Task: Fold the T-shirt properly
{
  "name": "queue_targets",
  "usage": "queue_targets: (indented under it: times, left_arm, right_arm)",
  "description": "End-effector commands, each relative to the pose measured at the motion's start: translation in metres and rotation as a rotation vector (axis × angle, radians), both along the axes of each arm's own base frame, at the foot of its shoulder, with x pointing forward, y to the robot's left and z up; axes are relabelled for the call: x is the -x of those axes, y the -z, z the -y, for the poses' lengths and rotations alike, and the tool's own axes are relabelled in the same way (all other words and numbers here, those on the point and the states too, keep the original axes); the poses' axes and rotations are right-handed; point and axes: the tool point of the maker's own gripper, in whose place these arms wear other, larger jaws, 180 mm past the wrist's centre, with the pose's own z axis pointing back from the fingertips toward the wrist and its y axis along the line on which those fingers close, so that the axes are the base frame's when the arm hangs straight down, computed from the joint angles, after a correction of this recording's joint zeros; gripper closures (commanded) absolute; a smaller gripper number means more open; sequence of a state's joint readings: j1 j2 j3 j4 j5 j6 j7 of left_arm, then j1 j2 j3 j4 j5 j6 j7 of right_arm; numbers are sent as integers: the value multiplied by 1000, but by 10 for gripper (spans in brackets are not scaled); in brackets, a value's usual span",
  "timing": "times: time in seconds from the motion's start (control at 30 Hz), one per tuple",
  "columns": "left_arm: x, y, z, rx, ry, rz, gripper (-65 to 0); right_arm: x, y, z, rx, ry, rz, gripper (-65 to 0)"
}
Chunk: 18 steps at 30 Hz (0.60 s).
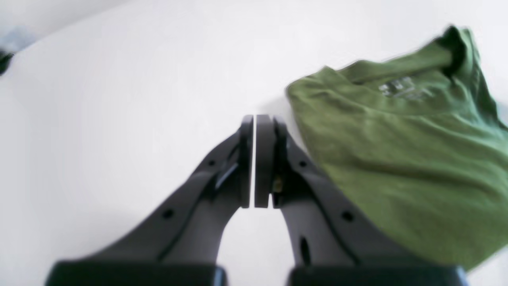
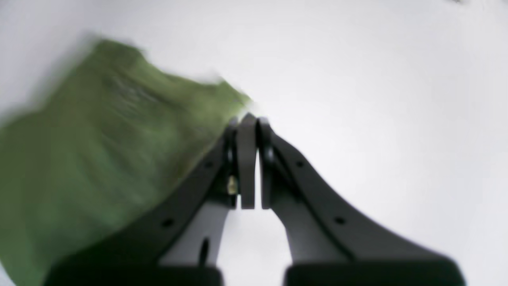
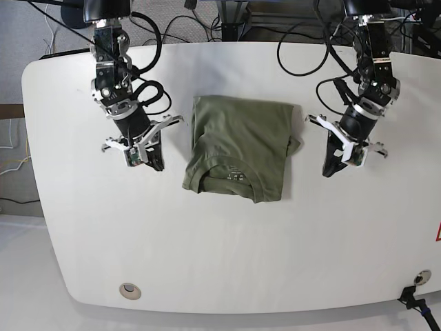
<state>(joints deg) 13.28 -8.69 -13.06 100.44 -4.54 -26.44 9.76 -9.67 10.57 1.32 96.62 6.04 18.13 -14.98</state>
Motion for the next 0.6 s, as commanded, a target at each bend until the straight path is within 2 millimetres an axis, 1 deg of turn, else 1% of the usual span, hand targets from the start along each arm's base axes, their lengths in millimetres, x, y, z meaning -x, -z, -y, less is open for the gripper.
queue_targets:
  times: [0.0,0.07,0.17,0.23,0.33,0.4,0.57]
  left_arm:
    - [2,-16,-4,31,-20,82,0]
    - [18,-14,-2,80,-47,119,0]
    - [49,-2,-1,111,-58,108,0]
    - [76,9,2,115,-54,58,0]
    - [115,19,10,139,-66,-6,0]
    - [141,22,11,139,-72,-46,0]
    - [204,31,17,151,-102,-186,0]
  right_arm:
    - [-3,-23,4,-30,68,94,0]
    - [16,-17,10,-37,120,119,0]
    - [50,-9,9,-18,129,119,0]
    - [74,-1,8,-12,126,72,0]
    - [111,5,8,1,119,14,0]
    - [133,2,7,8,113,-15,0]
    - [193,10,5,19,105,-142,0]
